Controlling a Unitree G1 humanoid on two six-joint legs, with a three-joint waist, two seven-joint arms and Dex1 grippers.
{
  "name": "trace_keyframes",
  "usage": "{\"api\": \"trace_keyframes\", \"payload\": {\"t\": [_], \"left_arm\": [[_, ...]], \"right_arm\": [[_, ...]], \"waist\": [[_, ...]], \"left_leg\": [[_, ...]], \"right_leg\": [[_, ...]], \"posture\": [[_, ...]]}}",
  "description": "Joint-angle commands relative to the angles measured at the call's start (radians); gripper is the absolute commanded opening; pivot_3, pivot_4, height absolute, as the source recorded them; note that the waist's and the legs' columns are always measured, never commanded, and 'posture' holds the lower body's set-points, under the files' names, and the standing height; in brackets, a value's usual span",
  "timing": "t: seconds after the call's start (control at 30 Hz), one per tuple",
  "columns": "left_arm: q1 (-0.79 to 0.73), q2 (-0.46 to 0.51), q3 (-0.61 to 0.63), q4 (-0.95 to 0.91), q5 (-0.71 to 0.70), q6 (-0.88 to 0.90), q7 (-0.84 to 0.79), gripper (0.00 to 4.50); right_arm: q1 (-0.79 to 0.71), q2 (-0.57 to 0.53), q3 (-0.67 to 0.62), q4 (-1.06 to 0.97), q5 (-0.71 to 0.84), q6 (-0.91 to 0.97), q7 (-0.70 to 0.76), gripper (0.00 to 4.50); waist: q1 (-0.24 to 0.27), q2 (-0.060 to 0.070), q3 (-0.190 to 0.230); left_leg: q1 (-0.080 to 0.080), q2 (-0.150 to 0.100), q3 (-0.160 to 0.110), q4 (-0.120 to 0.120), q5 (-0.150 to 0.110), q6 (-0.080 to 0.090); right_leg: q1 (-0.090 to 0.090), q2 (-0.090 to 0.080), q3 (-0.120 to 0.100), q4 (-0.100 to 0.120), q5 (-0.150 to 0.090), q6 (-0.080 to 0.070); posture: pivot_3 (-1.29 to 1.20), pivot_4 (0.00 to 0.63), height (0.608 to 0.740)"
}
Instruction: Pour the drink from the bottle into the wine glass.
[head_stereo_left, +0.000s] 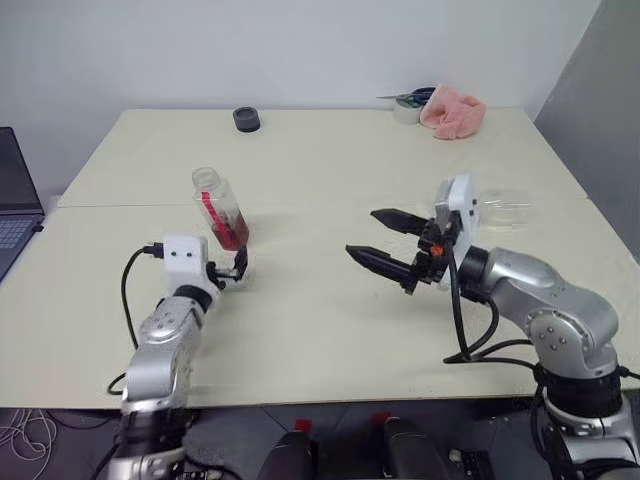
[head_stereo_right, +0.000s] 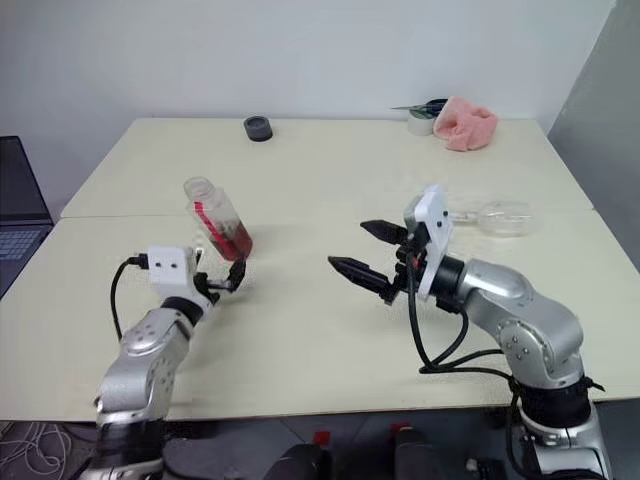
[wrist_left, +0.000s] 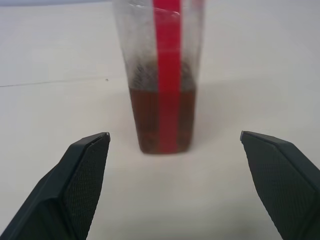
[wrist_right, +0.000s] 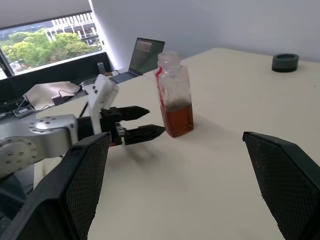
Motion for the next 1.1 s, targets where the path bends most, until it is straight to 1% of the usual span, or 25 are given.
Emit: {"api": "trace_keyframes", "payload": {"t": [0.03,0.13,0.2,0.23,0.3,0.37,0.43,0.53,0.63,0.7,0.8,0.9,1.1], "left_arm": [[0.067,0.110,-0.005,-0.225,-0.089,0.092,-0.148,4.46],[0.101,0.188,-0.027,-0.344,-0.193,0.155,-0.272,4.46],[0.084,0.197,-0.023,-0.390,-0.273,0.199,-0.306,4.46],[0.059,0.200,-0.029,-0.412,-0.313,0.224,-0.319,4.46],[-0.001,0.206,-0.052,-0.439,-0.369,0.259,-0.343,4.46],[-0.041,0.214,-0.069,-0.449,-0.397,0.284,-0.354,4.46],[-0.074,0.226,-0.086,-0.446,-0.407,0.297,-0.367,4.46],[-0.132,0.225,-0.120,-0.385,-0.361,0.266,-0.363,4.46],[-0.195,0.204,-0.143,-0.326,-0.333,0.239,-0.354,4.46],[-0.219,0.188,-0.153,-0.314,-0.325,0.232,-0.348,4.46],[-0.227,0.175,-0.168,-0.312,-0.318,0.228,-0.350,4.46],[-0.232,0.161,-0.185,-0.318,-0.311,0.227,-0.345,4.46],[-0.248,0.138,-0.198,-0.316,-0.307,0.228,-0.333,4.46]], "right_arm": [[0.050,-0.025,-0.070,-0.005,-0.022,-0.016,-0.039,4.50],[0.062,-0.038,-0.097,0.095,-0.131,-0.057,-0.117,4.50],[0.050,-0.025,-0.116,0.171,-0.177,-0.052,-0.182,4.50],[0.034,0.013,-0.158,0.219,-0.158,-0.031,-0.230,4.50],[-0.012,0.123,-0.284,0.322,-0.077,0.020,-0.353,4.50],[-0.075,0.231,-0.430,0.396,0.028,0.060,-0.497,4.50],[-0.145,0.305,-0.554,0.472,0.108,0.059,-0.627,4.50],[-0.228,0.358,-0.658,0.589,0.162,0.012,-0.738,4.50],[-0.307,0.393,-0.744,0.731,0.188,-0.088,-0.829,4.50],[-0.339,0.403,-0.772,0.794,0.199,-0.137,-0.856,4.50],[-0.377,0.412,-0.781,0.868,0.209,-0.195,-0.863,4.50],[-0.418,0.413,-0.768,0.963,0.191,-0.258,-0.845,4.50],[-0.553,0.385,-0.771,1.239,0.153,-0.434,-0.788,4.50]], "waist": [[0.001,0.000,0.000],[0.003,0.000,0.000],[0.005,0.000,0.000],[0.005,0.000,0.000],[0.002,0.000,0.000],[-0.001,0.001,0.000],[-0.007,0.002,0.000],[-0.005,0.003,0.000],[-0.005,0.003,0.000],[-0.006,0.003,0.000],[-0.008,0.003,0.000],[-0.016,0.004,0.000],[-0.029,0.004,0.000]], "left_leg": [[0.000,0.000,0.000,0.000,0.000,0.000],[0.002,0.000,0.000,0.000,0.000,0.000],[0.003,0.000,0.000,0.001,0.000,0.001],[0.003,0.000,0.000,0.000,0.000,0.001],[0.003,0.002,0.001,0.000,0.000,0.000],[0.003,0.003,0.000,0.000,0.000,0.000],[0.003,0.003,0.002,-0.001,0.000,0.000],[0.003,0.003,0.004,-0.001,0.000,0.000],[0.003,0.003,0.004,-0.001,0.000,0.000],[0.003,0.003,0.005,-0.001,0.000,0.000],[0.003,0.003,0.006,-0.001,0.000,0.000],[0.003,0.003,0.009,-0.001,0.000,0.001],[0.003,0.003,0.009,-0.001,0.000,0.001]], "right_leg": [[0.000,0.000,0.000,0.000,0.000,0.000],[0.002,0.000,0.000,0.000,0.000,0.000],[0.004,0.000,-0.001,0.000,0.000,0.000],[0.004,0.001,-0.001,0.000,0.000,0.000],[0.003,0.003,-0.001,0.001,0.000,0.000],[0.003,0.004,0.000,0.001,0.000,-0.001],[0.002,0.005,0.001,0.002,0.001,-0.002],[0.001,0.006,0.000,0.002,0.001,-0.002],[0.002,0.006,0.000,0.002,0.001,-0.002],[0.002,0.006,0.000,0.002,0.001,-0.002],[0.001,0.006,0.002,0.001,0.001,-0.002],[0.000,0.006,0.003,0.001,0.001,-0.001],[0.001,0.006,0.003,0.002,0.001,-0.001]], "posture": [[0.00,0.150,0.740],[0.00,0.150,0.740],[0.00,0.150,0.740],[0.00,0.150,0.740],[0.00,0.150,0.740],[0.00,0.150,0.740],[0.00,0.150,0.740],[0.00,0.150,0.740],[0.00,0.150,0.740],[0.00,0.150,0.740],[0.00,0.150,0.740],[0.00,0.150,0.740],[0.00,0.150,0.740]]}}
